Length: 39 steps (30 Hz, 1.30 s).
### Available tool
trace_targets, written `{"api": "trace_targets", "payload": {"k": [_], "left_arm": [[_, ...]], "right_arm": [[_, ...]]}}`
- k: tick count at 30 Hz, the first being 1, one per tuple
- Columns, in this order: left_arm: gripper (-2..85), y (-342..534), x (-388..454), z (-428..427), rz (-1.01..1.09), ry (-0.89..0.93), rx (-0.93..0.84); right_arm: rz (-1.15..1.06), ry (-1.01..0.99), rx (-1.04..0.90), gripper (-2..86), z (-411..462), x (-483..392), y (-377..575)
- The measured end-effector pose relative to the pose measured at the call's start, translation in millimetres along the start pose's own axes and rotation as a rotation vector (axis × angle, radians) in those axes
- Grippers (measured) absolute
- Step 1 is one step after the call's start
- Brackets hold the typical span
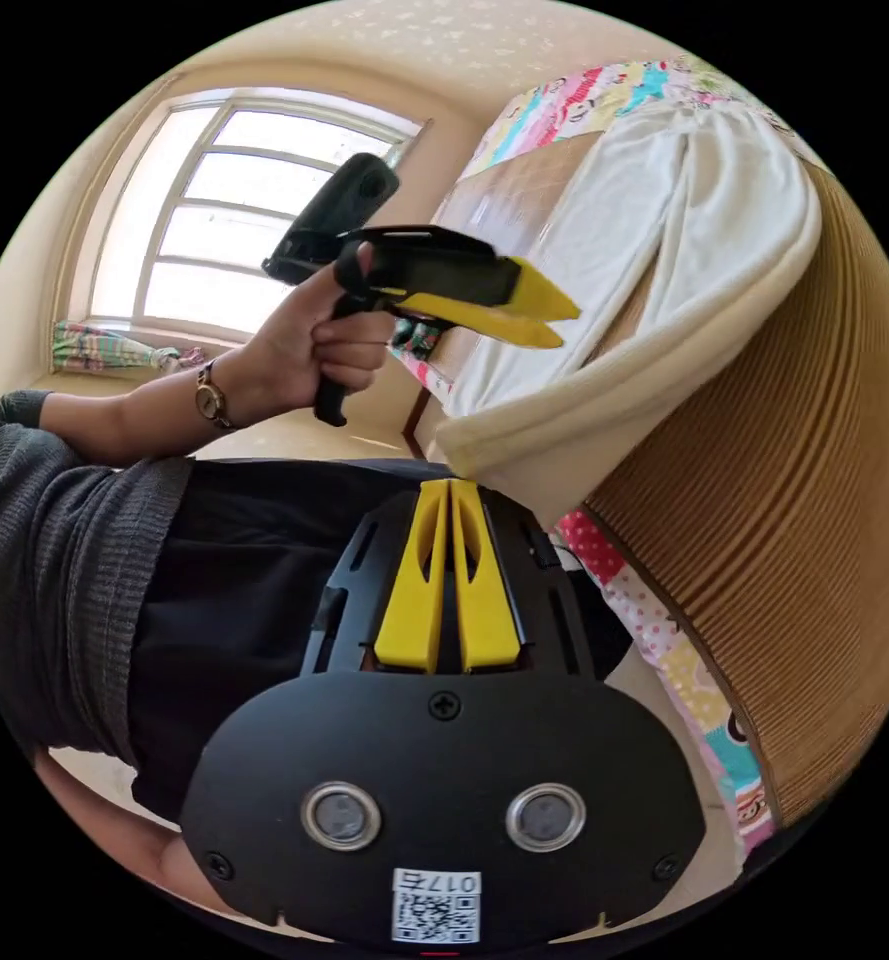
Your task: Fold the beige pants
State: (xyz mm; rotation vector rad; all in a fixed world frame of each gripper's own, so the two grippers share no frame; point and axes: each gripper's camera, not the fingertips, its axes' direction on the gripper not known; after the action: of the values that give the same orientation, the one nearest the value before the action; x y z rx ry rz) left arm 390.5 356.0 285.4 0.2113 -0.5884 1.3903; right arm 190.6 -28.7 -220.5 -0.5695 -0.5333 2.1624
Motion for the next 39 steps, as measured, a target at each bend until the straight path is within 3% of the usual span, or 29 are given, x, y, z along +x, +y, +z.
{"api": "trace_targets", "payload": {"k": [2,6,8,14,22,26,28,33,36,39], "left_arm": [[17.4,-8.0,23.9,-3.3,0.055,-0.115,-0.006],[17.1,-21.1,60.5,26.2,0.174,-0.416,-0.139],[16.6,-21.9,54.8,43.6,0.184,-0.472,-0.177],[14.4,-1.5,-15.4,45.8,0.021,-0.319,-0.163],[13.8,-2.4,-50.2,68.5,0.172,-0.513,-0.214],[12.3,-15.8,-81.7,118.7,0.180,-0.626,-0.380],[10.4,-12.0,-98.0,135.6,0.151,-0.599,-0.457],[5.3,33.8,-74.6,90.3,0.170,-0.394,-0.267],[5.1,71.9,-58.4,51.2,0.217,-0.070,-0.163],[5.1,101.0,-56.5,15.6,0.115,0.069,-0.056]], "right_arm": [[-0.085,-0.143,0.043,0.5,-0.2,-14.5,-10.3],[-0.015,-0.116,-0.008,0.4,16.6,-6.1,-20.7],[0.160,-0.061,-0.065,0.3,24.0,29.3,-12.5],[0.496,-0.105,-0.027,0.3,-3.2,119.7,43.6],[0.658,-0.176,0.078,0.7,-28.7,167.1,87.6],[0.683,-0.262,0.057,1.1,-18.1,182.8,90.0],[0.683,-0.282,0.016,1.6,-16.6,191.2,86.1],[0.611,-0.258,0.013,5.5,-51.6,222.4,52.2],[0.569,-0.264,0.127,11.5,-94.3,257.1,8.8],[0.514,-0.272,0.298,13.7,-138.9,299.9,-52.2]]}}
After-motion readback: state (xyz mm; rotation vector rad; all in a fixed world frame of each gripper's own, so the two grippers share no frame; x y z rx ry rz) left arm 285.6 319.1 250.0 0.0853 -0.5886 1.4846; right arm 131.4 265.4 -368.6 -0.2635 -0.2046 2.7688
